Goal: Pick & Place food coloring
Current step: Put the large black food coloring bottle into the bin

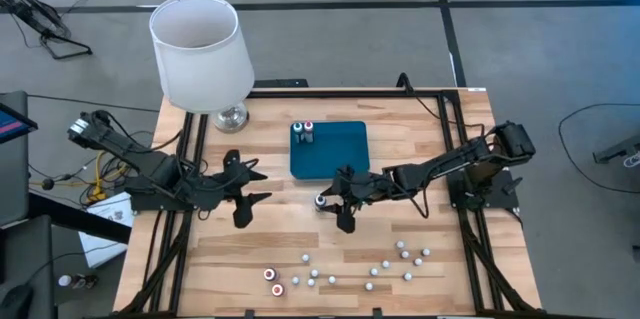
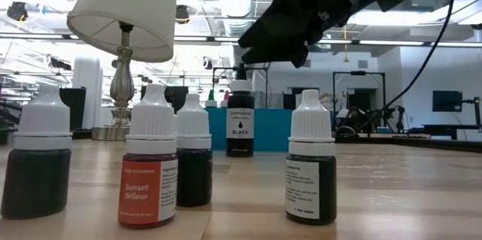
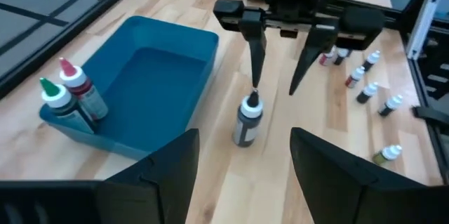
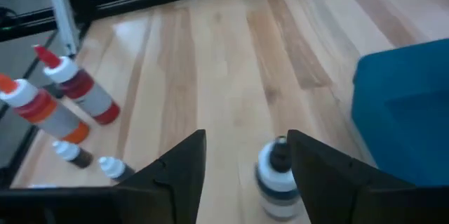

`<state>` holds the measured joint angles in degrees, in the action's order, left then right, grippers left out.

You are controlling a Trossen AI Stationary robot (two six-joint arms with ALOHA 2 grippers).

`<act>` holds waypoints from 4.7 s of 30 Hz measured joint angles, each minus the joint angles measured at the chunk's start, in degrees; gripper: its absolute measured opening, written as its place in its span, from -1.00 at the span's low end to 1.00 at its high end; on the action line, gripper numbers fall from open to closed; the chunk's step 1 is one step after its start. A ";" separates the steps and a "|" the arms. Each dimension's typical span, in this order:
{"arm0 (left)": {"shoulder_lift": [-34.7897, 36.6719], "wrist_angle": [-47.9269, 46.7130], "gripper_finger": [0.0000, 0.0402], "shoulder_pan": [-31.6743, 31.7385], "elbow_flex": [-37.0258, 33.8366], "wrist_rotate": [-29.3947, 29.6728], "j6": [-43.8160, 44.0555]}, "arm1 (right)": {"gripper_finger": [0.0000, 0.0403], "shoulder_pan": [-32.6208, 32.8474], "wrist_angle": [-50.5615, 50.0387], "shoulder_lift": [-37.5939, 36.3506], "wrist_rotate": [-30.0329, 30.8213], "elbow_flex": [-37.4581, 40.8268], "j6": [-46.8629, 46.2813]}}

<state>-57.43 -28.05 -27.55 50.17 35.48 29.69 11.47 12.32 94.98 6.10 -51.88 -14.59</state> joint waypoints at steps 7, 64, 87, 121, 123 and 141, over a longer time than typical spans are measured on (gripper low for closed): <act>0.00 -0.11 0.07 -0.09 0.00 0.79 0.04 | -0.10 -1.50 -0.33 0.00 1.32 0.00 -0.02; -0.02 -3.13 0.07 -0.20 -0.02 1.07 1.05 | -0.69 -2.12 0.76 4.55 -1.02 -0.55 2.58; -0.02 -4.37 0.07 -0.20 -0.02 1.00 1.07 | -0.84 -3.47 -1.26 -2.67 -1.49 -0.35 1.46; -0.02 -4.52 0.07 -0.17 -0.02 3.35 2.69 | -0.82 -26.46 -13.28 -17.77 -0.39 -0.44 11.65; -0.02 -4.52 0.07 -0.17 -0.02 4.09 2.98 | -0.80 -28.59 -13.21 -17.77 -1.66 -0.44 11.65; 0.00 -4.62 0.07 -0.09 -0.02 7.09 4.59 | -0.80 -32.11 -3.38 -5.59 -7.30 -0.48 12.04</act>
<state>-57.43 -32.67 -27.64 50.15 42.57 34.28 -20.64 8.94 89.39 -1.19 -52.36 -2.55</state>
